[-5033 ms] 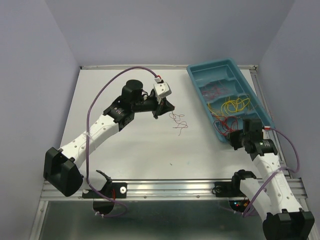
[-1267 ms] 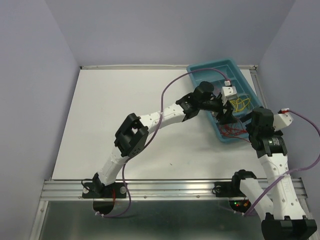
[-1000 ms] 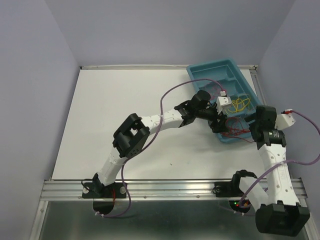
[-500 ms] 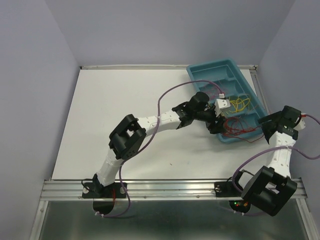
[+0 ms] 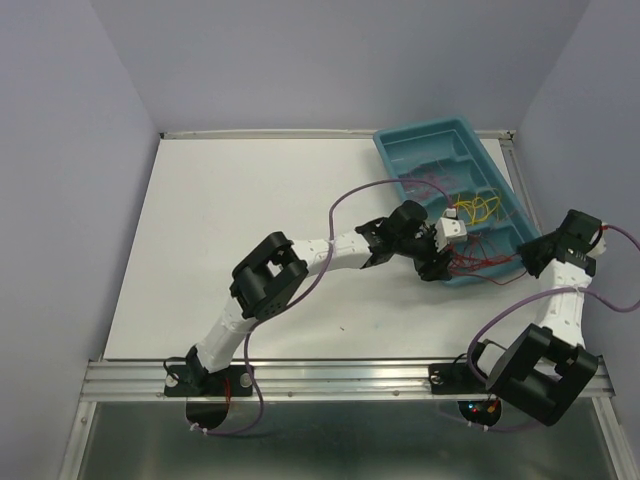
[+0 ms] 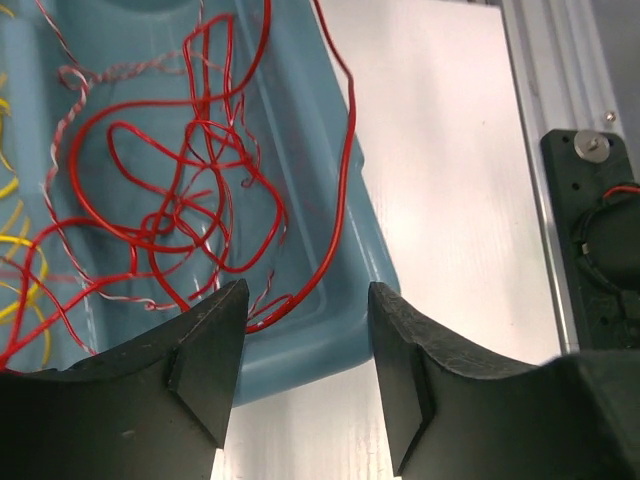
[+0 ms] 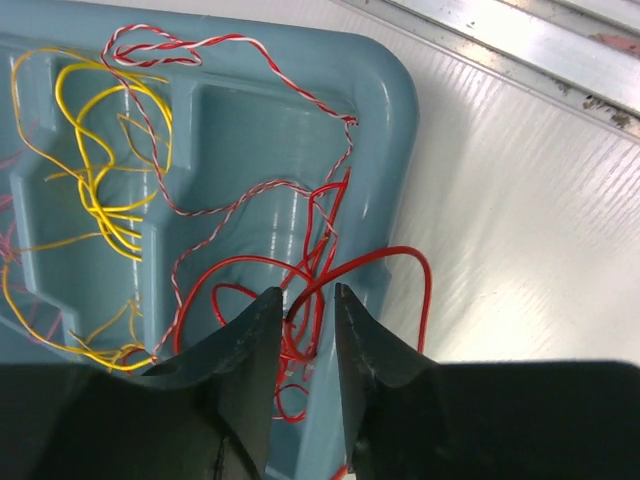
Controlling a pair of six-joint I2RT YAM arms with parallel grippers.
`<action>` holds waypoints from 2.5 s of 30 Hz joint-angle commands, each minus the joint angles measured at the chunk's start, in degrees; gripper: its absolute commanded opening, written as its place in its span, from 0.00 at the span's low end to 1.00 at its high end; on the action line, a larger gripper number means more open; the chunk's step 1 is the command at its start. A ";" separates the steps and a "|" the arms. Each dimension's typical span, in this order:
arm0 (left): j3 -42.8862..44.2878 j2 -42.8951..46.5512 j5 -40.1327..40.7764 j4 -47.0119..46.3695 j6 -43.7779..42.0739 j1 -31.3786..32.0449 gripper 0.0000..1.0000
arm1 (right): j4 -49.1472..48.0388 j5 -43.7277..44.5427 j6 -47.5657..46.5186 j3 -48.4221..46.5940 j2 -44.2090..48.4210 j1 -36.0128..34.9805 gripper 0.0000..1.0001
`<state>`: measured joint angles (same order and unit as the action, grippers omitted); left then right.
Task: Untangle the cables
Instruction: Adjust the cable in the bin, then reset both arms
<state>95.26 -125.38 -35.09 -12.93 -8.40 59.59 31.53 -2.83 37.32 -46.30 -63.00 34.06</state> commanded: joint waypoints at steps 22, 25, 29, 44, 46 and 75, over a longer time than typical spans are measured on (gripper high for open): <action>0.36 -1.44 0.29 -0.78 -1.97 0.61 0.55 | -4.01 -12.54 -3.04 -10.83 2.97 -1.54 0.01; 0.36 -1.53 0.46 -0.78 -2.05 0.61 0.55 | -6.30 -15.18 -2.69 -10.30 3.67 -2.68 0.01; 0.45 -2.14 0.55 -0.78 -2.05 0.70 0.54 | -6.92 -13.88 -2.08 -8.90 3.41 -4.00 0.01; 0.27 -2.59 0.90 -0.78 -2.49 0.70 0.53 | -23.18 -8.53 0.73 12.20 2.44 -3.92 0.01; 0.36 -2.32 0.90 -0.70 -2.41 0.61 0.53 | -23.18 -7.46 1.35 13.08 3.58 -4.00 0.01; 1.35 29.56 18.45 12.49 -6.01 -4.56 0.99 | -20.43 -23.68 -13.16 6.19 27.38 -3.92 1.00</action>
<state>99.44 -107.46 -23.55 0.25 -13.74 58.50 20.16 -17.93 27.40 -43.57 -43.51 30.28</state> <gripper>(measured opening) 0.986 0.998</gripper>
